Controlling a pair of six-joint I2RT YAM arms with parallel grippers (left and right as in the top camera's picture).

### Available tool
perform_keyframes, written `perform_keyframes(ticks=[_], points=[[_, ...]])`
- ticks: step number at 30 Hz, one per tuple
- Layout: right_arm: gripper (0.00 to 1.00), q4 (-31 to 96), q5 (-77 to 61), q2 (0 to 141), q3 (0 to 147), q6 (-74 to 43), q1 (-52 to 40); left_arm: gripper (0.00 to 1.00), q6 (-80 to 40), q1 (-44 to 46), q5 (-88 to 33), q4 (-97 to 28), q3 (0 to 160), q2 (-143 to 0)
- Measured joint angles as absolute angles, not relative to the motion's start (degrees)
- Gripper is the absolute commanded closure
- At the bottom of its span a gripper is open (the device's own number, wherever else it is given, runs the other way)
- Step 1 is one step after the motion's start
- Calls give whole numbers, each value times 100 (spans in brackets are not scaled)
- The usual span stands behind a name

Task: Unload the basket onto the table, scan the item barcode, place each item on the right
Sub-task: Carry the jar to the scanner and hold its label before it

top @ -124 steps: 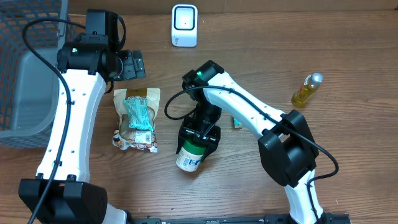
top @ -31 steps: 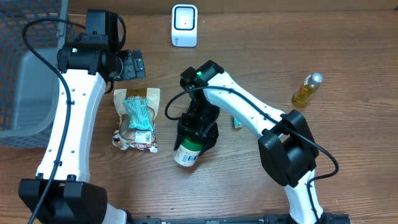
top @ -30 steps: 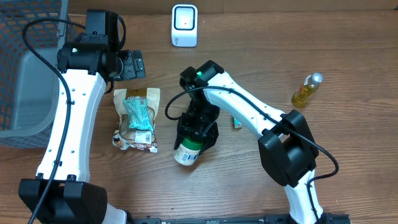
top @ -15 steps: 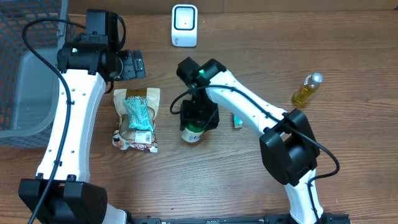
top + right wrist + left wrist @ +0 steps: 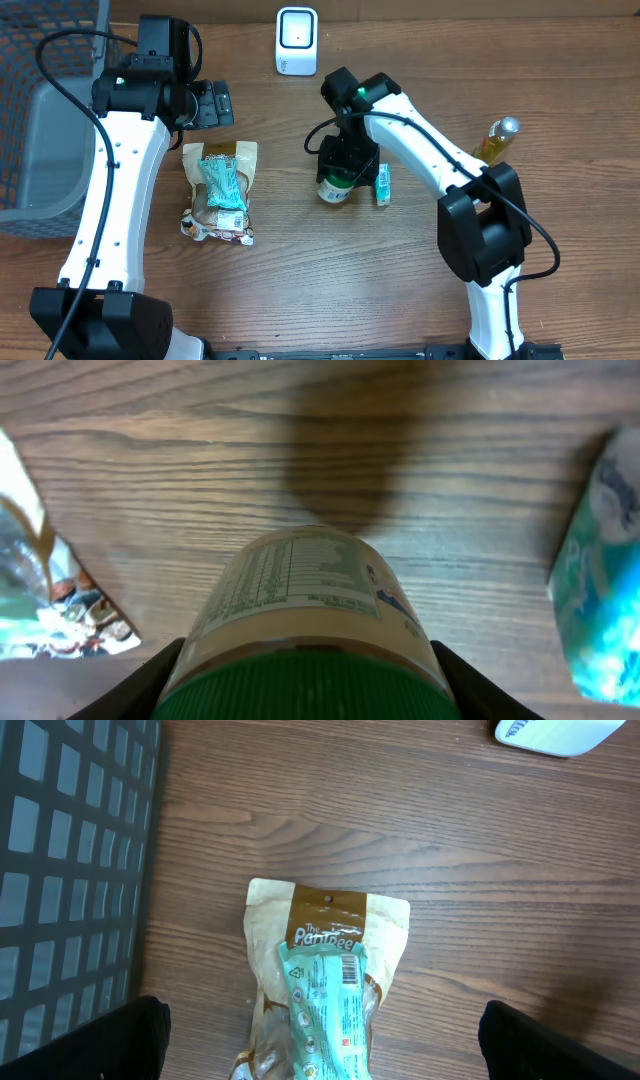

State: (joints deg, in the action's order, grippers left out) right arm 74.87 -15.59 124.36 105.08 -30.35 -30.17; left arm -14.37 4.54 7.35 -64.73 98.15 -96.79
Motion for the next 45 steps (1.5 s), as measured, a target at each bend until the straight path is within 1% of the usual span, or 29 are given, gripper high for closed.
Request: perform_keyframes(ticks=[5,9,10,13,14,17,21,24,27,31,34,37,45], points=[[89,7762,-2082,12473,10921,-2539,-2812,0,-1437,454,735,-6471,9815,-9679],[88,8165,-2307,12514,12038,-2366,-2482,0,-1437,454,738,-6469,9815,-9679],[86,8173,-2331,12514,12320,-2349,-2399,1,-1437,454,735,-6471,9815,-9679],[85,7979,-2373,12510,13104,-2303,-2200,0,-1437,454,735,-6471,9815,-9679],[83,7725,-2373,12508,13310,-2287,-2163,0,-1437,454,735,-6473,9815,-9679],[80,7032,-2309,12503,13434,-2255,-2185,1,-1437,454,735,-6473,9815,-9679],[80,6110,-1852,12505,13419,-2241,-2320,0,-1437,454,735,-6471,9815,-9679],[79,5212,-1236,12505,13268,-2239,-2421,1,-1437,454,738,-6471,9815,-9679],[79,4606,-781,12510,13052,-2241,-2473,0,-1437,454,735,-6471,9815,-9679],[81,3756,-274,12626,12790,-2213,-2473,0,-1437,454,735,-6473,9815,-9679],[81,3105,-84,12921,12774,-1977,-2473,0,-1437,454,735,-6473,9815,-9679],[82,2340,82,13399,12724,-1450,-2475,1,-1437,454,735,-6475,9815,-9679],[85,1013,513,14173,12689,-523,-2480,1,-1437,454,735,-6473,9815,-9679]])
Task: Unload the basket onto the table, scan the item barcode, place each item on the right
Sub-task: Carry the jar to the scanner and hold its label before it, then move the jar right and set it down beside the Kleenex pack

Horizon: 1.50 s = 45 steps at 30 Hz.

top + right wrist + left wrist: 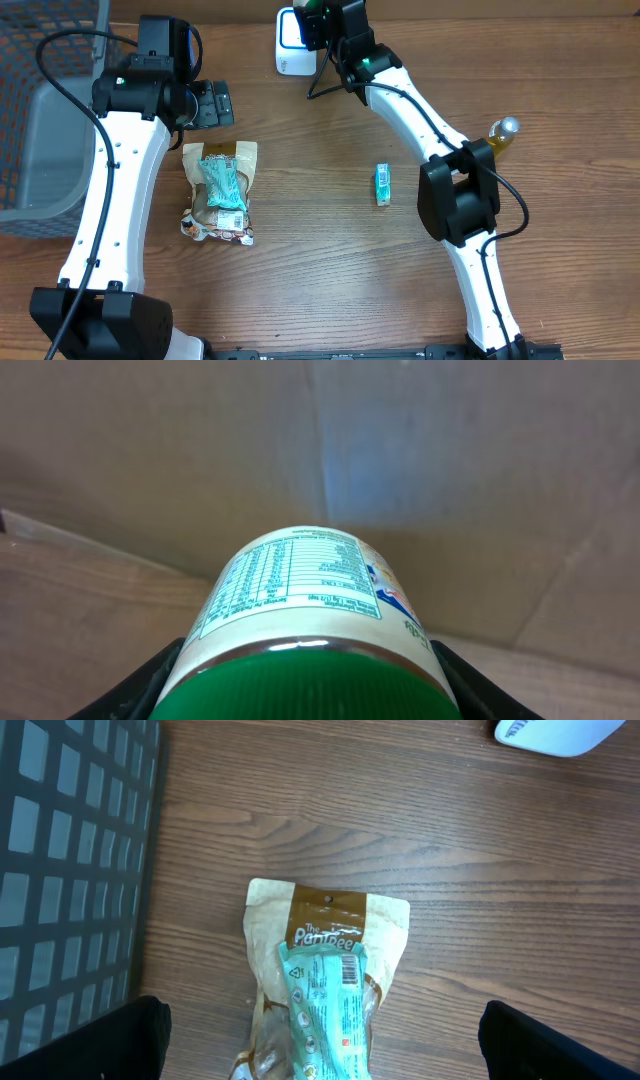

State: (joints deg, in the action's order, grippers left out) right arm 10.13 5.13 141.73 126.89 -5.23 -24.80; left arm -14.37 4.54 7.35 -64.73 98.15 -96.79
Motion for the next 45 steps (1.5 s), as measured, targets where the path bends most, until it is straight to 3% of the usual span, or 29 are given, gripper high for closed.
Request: perform_keyframes(ticks=[19,23,31,36,45], points=[[84,-152,600,14997,12689,-294,-2482,0,-1437,454,735,-6471,9815,-9679],[80,-255,600,15063,12689,-283,-2480,0,-1437,454,735,-6473,9815,-9679],[83,-438,600,15028,12689,-279,-2482,0,-1437,454,735,-6473,9815,-9679],[85,580,598,14700,12674,-281,-2482,0,-1437,454,735,-6473,9815,-9679],[86,5365,591,12534,12648,-792,-2445,1,-1437,454,738,-6466,9819,-9679]])
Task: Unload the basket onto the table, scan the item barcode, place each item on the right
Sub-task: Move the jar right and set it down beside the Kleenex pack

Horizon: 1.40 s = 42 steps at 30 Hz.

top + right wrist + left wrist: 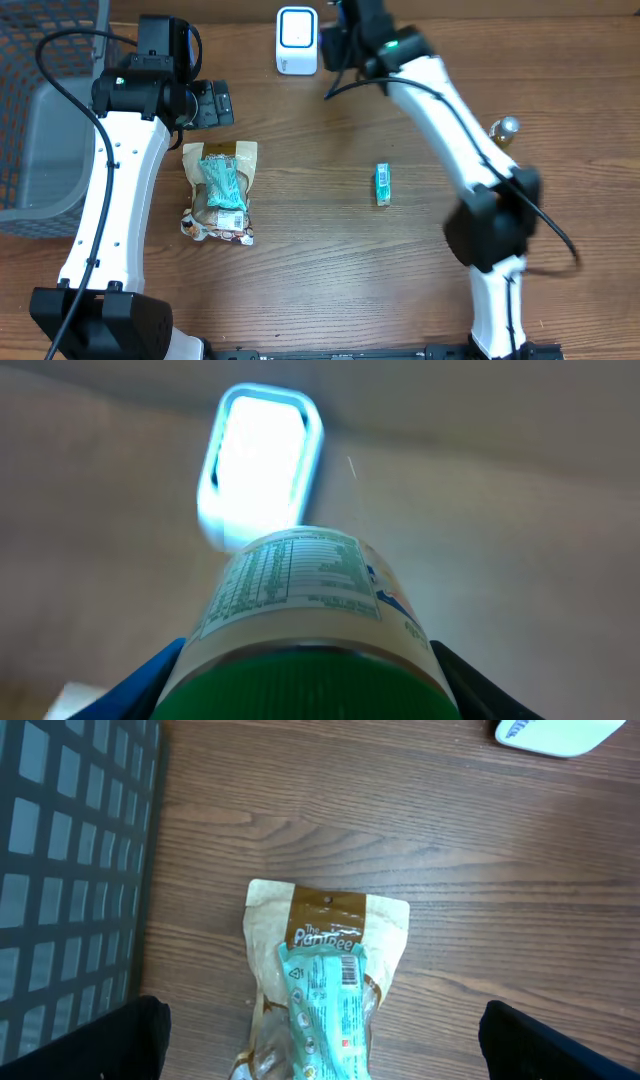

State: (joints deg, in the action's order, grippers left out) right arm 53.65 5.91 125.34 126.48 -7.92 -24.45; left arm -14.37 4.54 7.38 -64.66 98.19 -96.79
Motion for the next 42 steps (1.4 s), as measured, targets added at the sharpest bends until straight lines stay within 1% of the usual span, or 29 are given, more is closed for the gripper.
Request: perform_keyframes(ticks=[4,7,9,12,15,20,24,26,29,30,39,42], points=[[85,7426,596,11832,12739,-1039,-2248,0,-1437,454,738,-6471,9819,-9679],[85,8294,602,11795,12648,-1116,-2032,1,-1437,454,738,-6471,9819,-9679],[85,8493,602,11843,12322,-1162,-1828,0,-1437,454,735,-6471,9819,-9679],[85,8536,602,11917,11769,-1214,-1608,0,-1437,454,738,-6471,9819,-9679],[82,8442,602,12001,11111,-1323,-1378,1,-1437,454,738,-6471,9819,-9679],[80,7806,602,12051,10173,-1406,-1048,0,-1437,454,738,-6471,9819,-9679],[80,7422,622,12051,9701,-1437,-904,0,-1437,454,738,-6471,9819,-9679],[71,7288,622,12051,9568,-1446,-902,0,-1437,454,738,-6471,9819,-9679],[70,7159,620,12051,9494,-1455,-915,0,-1437,454,738,-6471,9819,-9679],[67,7144,617,12051,9489,-1459,-915,0,-1437,454,738,-6471,9819,-9679],[31,7116,620,12051,9330,-1459,-915,0,-1437,454,738,-6471,9819,-9679],[26,7116,622,12051,9321,-1461,-915,0,-1437,454,738,-6471,9819,-9679]])
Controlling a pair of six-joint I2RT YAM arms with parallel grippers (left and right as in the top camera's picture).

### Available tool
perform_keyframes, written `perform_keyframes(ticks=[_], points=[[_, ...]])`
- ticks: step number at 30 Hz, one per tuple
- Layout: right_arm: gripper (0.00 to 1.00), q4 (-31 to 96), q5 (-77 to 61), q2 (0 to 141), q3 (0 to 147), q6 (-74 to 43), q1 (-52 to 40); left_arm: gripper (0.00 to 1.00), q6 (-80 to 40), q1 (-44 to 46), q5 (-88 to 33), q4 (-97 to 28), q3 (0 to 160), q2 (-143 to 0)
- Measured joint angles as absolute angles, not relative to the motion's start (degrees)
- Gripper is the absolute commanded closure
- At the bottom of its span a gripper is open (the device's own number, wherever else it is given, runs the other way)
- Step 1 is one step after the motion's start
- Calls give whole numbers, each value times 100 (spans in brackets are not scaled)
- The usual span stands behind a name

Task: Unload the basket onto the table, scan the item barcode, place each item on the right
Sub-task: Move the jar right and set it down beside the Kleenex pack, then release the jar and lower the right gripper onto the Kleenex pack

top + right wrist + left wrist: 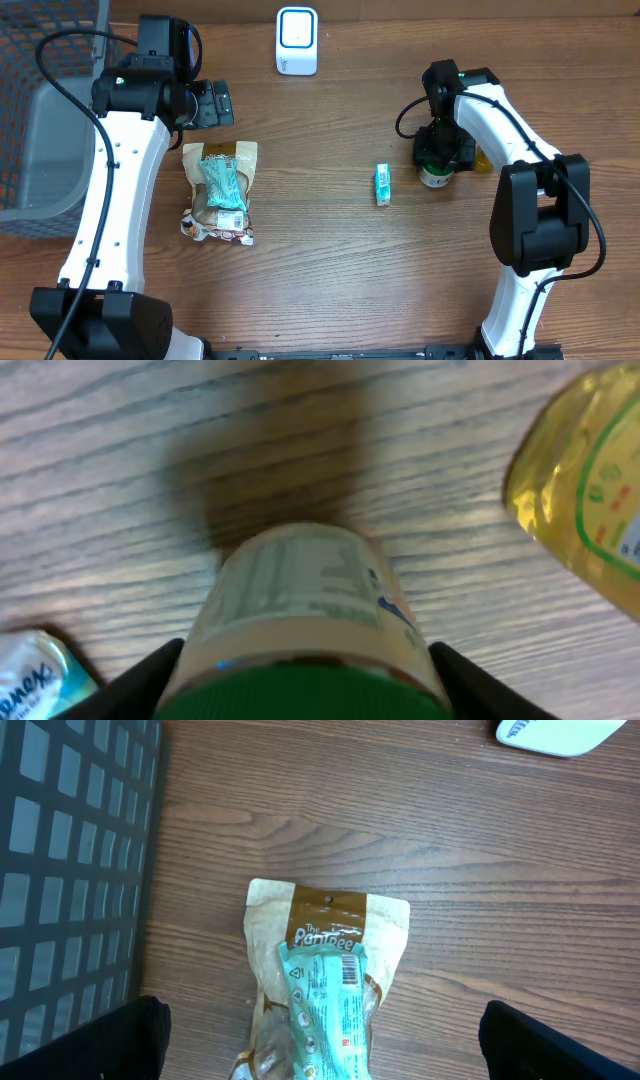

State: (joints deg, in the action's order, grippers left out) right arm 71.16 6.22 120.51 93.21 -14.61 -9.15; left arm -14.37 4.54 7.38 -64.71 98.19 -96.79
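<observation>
A green-lidded jar (pixel 300 595) with a cream label sits between the fingers of my right gripper (pixel 300 680), which is shut on it. In the overhead view the jar (pixel 436 176) is low over the table at the right, with the right gripper (pixel 441 152) above it; whether it touches the wood cannot be told. The white scanner (pixel 297 40) stands at the back middle, far from the jar. My left gripper (pixel 325 1045) hangs open and holds nothing, above a brown and teal snack bag (pixel 325 980).
A yellow bottle (pixel 580 470) lies just right of the jar. A small teal packet (pixel 381 184) lies to the jar's left. The snack bag (pixel 220 190) lies at the left, and a grey mesh basket (pixel 40 110) stands at the table's left edge.
My right gripper, still shut on the jar, has moved from in front of the scanner to the right side of the table, low beside the yellow bottle. The left arm has not moved.
My right gripper was shut on the jar standing mid-table by the teal packet. Then it held the jar up at the back near the scanner, then right before the scanner's lit face. Now the jar is low at the right, next to the yellow bottle.
</observation>
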Motion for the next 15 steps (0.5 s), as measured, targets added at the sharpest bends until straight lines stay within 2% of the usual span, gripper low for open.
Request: perform_keyframes(ticks=[8,15], points=[[19,7057,628,12051,9319,-1476,-915,0,-1437,454,738,-6471,9819,-9679],[17,7028,882,12051,9616,-1474,-915,0,-1437,454,738,-6471,9819,-9679]])
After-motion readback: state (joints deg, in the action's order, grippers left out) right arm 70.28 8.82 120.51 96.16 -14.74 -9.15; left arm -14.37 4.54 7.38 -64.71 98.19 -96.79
